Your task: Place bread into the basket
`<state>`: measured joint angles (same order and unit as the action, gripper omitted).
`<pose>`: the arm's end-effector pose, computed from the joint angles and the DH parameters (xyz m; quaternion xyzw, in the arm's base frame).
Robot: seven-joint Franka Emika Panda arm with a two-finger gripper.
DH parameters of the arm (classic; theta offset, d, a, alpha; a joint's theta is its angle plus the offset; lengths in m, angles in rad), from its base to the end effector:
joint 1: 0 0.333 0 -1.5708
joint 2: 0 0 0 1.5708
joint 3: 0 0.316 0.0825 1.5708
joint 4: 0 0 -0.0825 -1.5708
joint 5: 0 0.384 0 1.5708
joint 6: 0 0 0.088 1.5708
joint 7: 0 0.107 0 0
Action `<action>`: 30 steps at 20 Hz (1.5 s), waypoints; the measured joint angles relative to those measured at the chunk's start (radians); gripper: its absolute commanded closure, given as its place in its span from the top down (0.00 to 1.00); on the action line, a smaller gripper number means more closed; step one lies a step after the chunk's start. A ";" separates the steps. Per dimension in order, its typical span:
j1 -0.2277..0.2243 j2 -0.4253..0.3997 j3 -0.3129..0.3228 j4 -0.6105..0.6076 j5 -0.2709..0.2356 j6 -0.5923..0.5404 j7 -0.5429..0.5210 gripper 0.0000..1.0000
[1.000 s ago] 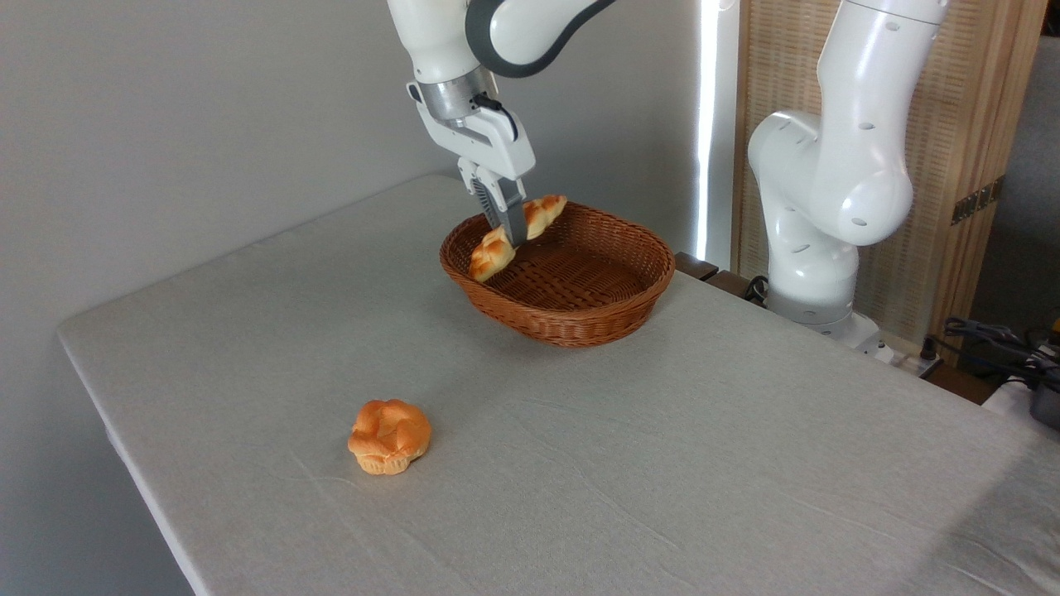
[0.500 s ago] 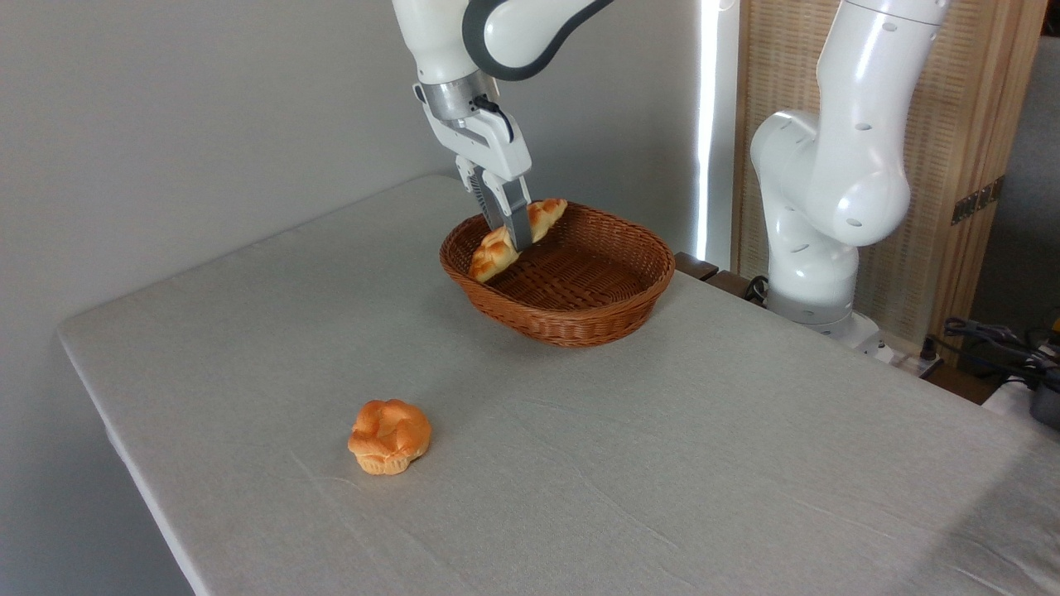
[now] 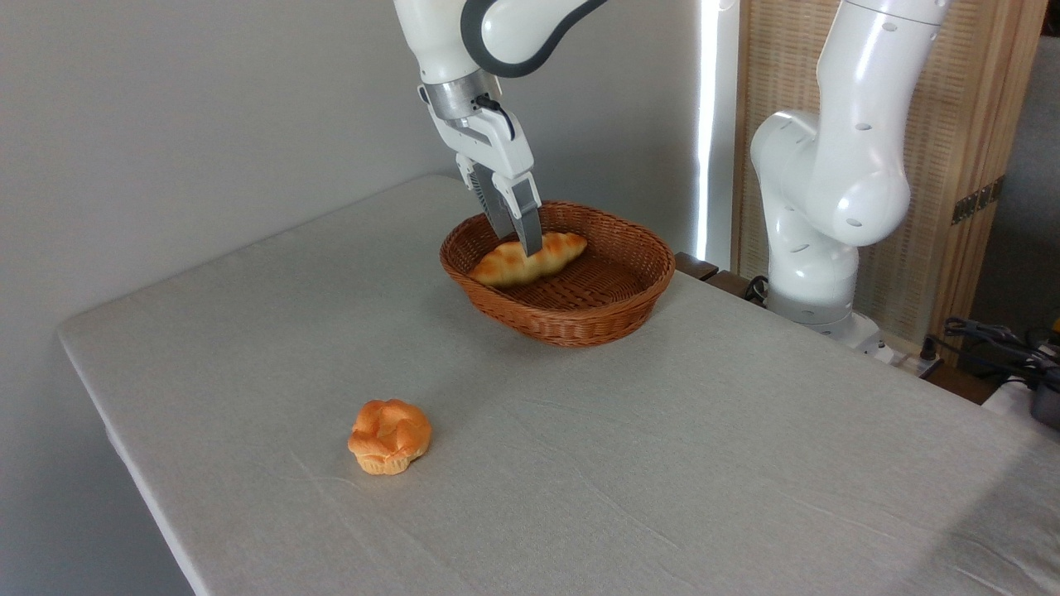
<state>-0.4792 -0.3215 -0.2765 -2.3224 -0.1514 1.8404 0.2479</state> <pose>0.3045 -0.3092 0.4485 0.8903 -0.4466 -0.0887 0.0064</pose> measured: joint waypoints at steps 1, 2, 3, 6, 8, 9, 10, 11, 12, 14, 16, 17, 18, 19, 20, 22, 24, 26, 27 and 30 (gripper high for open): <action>0.000 0.000 0.000 0.000 0.000 0.000 0.000 1.00; 0.000 0.000 0.000 0.001 0.000 0.000 0.000 1.00; 0.001 0.000 0.000 0.005 0.000 0.000 0.000 1.00; 0.015 -0.005 0.013 0.060 0.009 -0.016 -0.001 1.00; 0.060 -0.010 0.039 0.151 0.053 -0.062 0.003 1.00; 0.092 -0.010 0.048 0.203 0.074 -0.081 0.016 1.00; 0.134 -0.008 0.053 0.256 0.088 -0.098 0.044 1.00; 0.181 -0.003 0.056 0.302 0.095 -0.107 0.087 1.00; 0.226 0.008 0.060 0.342 0.096 -0.110 0.138 1.00; 0.296 0.054 0.081 0.414 0.097 -0.110 0.220 1.00; 0.316 0.117 0.133 0.470 0.097 -0.110 0.284 1.00; 0.318 0.150 0.157 0.494 0.097 -0.109 0.323 1.00; 0.318 0.180 0.180 0.514 0.097 -0.109 0.359 1.00; 0.319 0.205 0.204 0.528 0.097 -0.108 0.387 1.00; 0.319 0.226 0.224 0.536 0.097 -0.105 0.408 1.00; 0.319 0.253 0.250 0.549 0.097 -0.082 0.424 1.00; 0.321 0.266 0.255 0.556 0.097 -0.069 0.424 1.00; 0.321 0.267 0.251 0.559 0.097 -0.068 0.424 1.00; 0.323 0.267 0.245 0.561 0.097 -0.068 0.424 1.00; 0.362 0.267 0.200 0.563 0.097 -0.068 0.424 1.00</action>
<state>-0.1176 -0.0542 -0.0766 -1.7589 -0.0542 1.7720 0.6718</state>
